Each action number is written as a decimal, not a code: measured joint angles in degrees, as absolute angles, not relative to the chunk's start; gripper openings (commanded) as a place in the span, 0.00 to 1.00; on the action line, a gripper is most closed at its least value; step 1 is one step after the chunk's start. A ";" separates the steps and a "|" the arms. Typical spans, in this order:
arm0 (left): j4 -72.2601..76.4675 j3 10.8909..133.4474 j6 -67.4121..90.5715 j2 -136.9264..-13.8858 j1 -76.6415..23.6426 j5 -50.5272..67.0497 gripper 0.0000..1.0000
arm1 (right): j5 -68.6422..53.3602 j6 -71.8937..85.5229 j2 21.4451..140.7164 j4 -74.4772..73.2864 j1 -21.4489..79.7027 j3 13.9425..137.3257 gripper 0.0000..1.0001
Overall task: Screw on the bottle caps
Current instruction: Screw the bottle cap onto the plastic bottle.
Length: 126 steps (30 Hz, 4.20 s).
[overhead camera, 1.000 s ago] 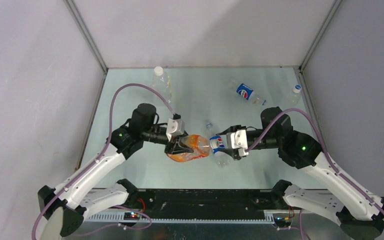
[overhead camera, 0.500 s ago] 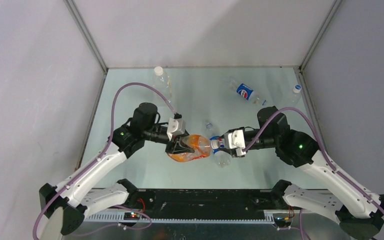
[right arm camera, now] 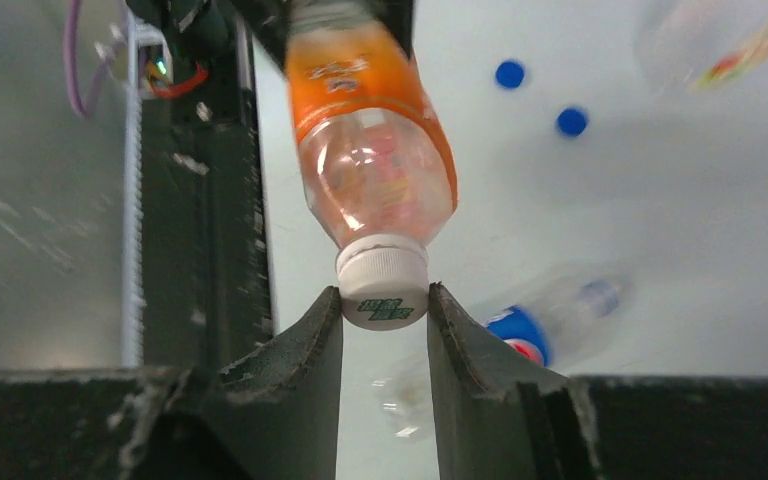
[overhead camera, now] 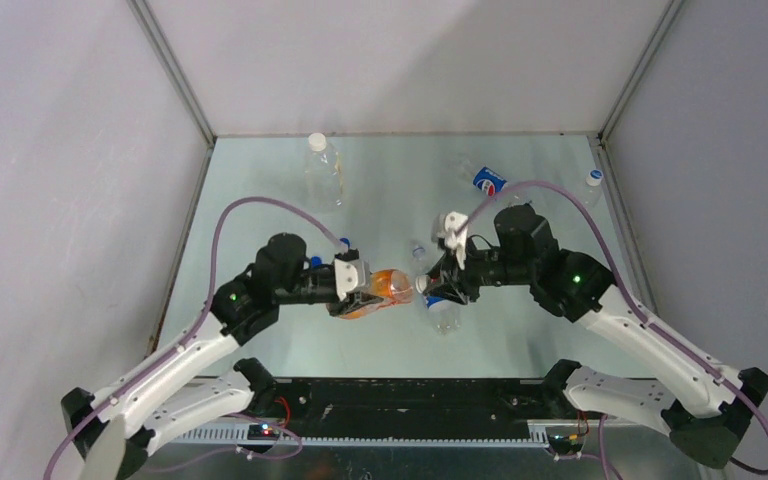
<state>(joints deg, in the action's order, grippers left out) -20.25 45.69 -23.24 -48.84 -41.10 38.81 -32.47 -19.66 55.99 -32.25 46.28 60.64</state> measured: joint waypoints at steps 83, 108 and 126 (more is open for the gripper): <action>-1.21 34.50 -38.85 -42.37 -62.41 -6.26 0.00 | -31.92 33.01 57.08 -20.10 35.79 55.96 0.58; -18.35 49.84 -23.97 -57.01 -40.53 46.37 0.00 | -51.64 -34.83 50.06 -29.95 36.47 55.96 0.51; -10.15 42.28 -21.02 -49.10 -44.71 35.35 0.00 | -44.14 -6.81 53.10 -24.14 37.50 55.96 0.00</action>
<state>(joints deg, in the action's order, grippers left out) -10.15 42.28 -21.02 -49.10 -44.71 35.35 -44.14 -6.81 53.10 -24.14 37.50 55.96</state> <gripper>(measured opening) 0.411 0.304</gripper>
